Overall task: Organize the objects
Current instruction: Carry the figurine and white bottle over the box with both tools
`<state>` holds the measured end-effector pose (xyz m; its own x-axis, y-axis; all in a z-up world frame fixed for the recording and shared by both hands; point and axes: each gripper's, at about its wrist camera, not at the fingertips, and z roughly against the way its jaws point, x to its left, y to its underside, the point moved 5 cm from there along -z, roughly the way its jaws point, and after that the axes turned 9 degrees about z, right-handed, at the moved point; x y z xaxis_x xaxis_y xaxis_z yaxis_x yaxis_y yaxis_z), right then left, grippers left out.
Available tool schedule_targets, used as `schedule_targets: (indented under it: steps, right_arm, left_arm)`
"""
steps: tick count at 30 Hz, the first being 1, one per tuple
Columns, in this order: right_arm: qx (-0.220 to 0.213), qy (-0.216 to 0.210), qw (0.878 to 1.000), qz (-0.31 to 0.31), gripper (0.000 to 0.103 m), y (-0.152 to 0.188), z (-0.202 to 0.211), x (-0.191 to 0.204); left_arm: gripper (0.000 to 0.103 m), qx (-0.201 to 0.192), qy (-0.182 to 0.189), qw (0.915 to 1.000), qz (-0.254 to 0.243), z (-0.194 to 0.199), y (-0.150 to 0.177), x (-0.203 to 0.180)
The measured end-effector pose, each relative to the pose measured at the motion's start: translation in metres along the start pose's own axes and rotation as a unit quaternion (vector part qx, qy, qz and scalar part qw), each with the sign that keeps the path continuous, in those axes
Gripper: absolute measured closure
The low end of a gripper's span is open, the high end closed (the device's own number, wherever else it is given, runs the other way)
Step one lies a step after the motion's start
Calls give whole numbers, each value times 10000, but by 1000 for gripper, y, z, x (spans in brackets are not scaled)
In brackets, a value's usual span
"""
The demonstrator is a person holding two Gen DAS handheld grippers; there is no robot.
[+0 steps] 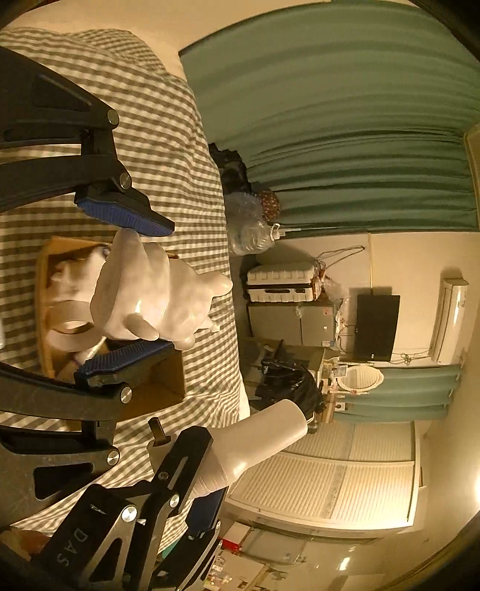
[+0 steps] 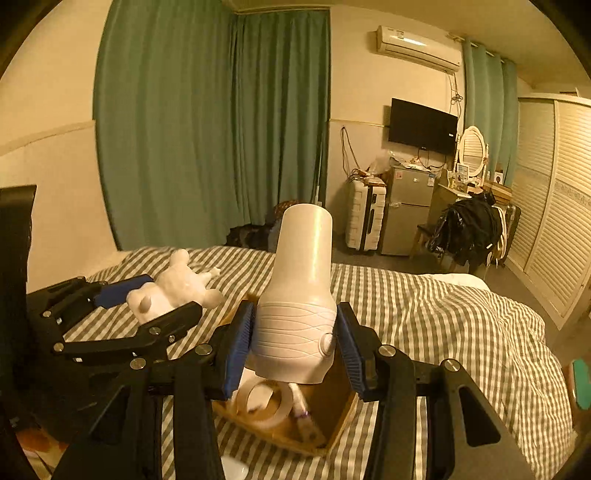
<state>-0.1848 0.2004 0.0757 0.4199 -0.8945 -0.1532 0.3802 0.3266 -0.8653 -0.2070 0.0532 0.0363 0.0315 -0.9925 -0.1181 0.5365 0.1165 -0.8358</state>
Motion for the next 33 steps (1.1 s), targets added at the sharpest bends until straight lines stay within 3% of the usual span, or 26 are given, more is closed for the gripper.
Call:
schedule_targets:
  steps: [5,10,18,33]
  right_arm:
    - [39,94,9999,-24,58,-6,-35,-11]
    - [110,149,9996,-216,58,-1,-68,-21]
    - [794,90,9956,-484,58,55,-130,-29]
    - [1351,96,9898,-441,58,102,-156,-31]
  left_arm:
    - [44,97,7,9998,-177,-42,-7,-3]
    - [44,399,166,9990,-66,-85,14,3]
    - [44,1258,330,9915,14,-131,66,9]
    - [44,1353,161,9903,-267,-139,92,3]
